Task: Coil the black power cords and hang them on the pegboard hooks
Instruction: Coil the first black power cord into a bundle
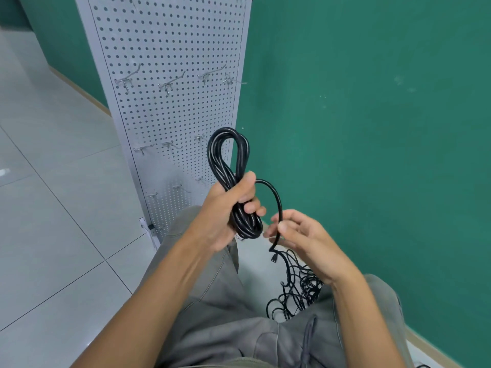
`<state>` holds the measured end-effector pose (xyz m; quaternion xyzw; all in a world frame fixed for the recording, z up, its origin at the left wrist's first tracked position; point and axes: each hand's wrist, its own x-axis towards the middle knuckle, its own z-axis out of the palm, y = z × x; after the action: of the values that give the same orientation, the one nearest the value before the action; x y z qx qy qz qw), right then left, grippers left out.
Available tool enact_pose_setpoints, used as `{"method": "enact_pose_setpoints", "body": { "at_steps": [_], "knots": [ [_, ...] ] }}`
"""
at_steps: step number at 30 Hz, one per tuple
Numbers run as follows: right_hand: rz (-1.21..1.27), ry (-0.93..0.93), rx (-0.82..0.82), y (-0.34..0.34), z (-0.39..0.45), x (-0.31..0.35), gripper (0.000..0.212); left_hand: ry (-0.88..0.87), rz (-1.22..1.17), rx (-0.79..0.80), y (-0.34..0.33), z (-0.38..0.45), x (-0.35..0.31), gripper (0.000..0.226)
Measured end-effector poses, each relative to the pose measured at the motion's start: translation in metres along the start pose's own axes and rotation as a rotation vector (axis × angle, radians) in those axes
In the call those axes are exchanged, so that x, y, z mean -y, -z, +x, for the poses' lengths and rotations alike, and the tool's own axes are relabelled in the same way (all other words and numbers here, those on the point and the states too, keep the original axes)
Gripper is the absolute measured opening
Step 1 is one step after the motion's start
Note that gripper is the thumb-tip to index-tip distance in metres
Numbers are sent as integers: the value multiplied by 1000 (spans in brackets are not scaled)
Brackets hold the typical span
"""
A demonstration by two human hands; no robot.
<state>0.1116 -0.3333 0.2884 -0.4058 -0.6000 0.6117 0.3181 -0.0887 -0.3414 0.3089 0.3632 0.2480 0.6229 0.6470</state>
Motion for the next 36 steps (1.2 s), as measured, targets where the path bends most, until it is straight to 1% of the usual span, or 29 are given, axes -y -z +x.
{"method": "enact_pose_setpoints", "body": {
  "at_steps": [2,3,5,8,10,12,14,16,18,21,24,26,29,31,33,34,36],
  "knots": [
    [1,8,-34,-5,0,-4,22,-11,48,-58,3,1,-2,33],
    [36,14,-79,-6,1,-4,19,-12,84,-90,5,2,-1,33],
    [172,31,-168,-8,2,0,20,-3,197,-143,8,3,1,34],
    [336,85,-258,-12,2,12,26,53,295,-158,10,2,5,35],
    [386,141,-274,-18,1,22,20,82,338,-174,8,0,10,38],
    [400,182,-272,-26,0,31,11,105,413,-158,4,-2,17,41],
    [402,189,-282,-32,3,37,7,114,484,-107,0,-4,26,41],
    [403,170,-312,-33,7,39,8,96,556,-42,-3,-6,34,41],
    [421,154,-355,-35,9,41,9,62,604,4,-7,-7,37,31],
    [450,150,-377,-40,9,46,10,43,610,38,-10,-5,36,18],
    [472,142,-412,-43,8,53,14,6,720,95,-8,-4,35,19],
    [486,124,-424,-43,9,57,16,14,718,120,-8,-6,32,17],
    [470,58,-412,-41,10,60,19,64,649,159,-10,-9,31,12],
    [464,55,-396,-36,12,56,23,70,670,182,-7,-9,33,23],
    [502,68,-365,-33,13,54,20,93,647,209,-6,-9,36,32],
    [527,68,-351,-31,12,53,20,121,602,210,-6,-10,36,32],
    [528,69,-352,-28,12,50,30,179,507,182,-8,-11,36,22]
  ]
}}
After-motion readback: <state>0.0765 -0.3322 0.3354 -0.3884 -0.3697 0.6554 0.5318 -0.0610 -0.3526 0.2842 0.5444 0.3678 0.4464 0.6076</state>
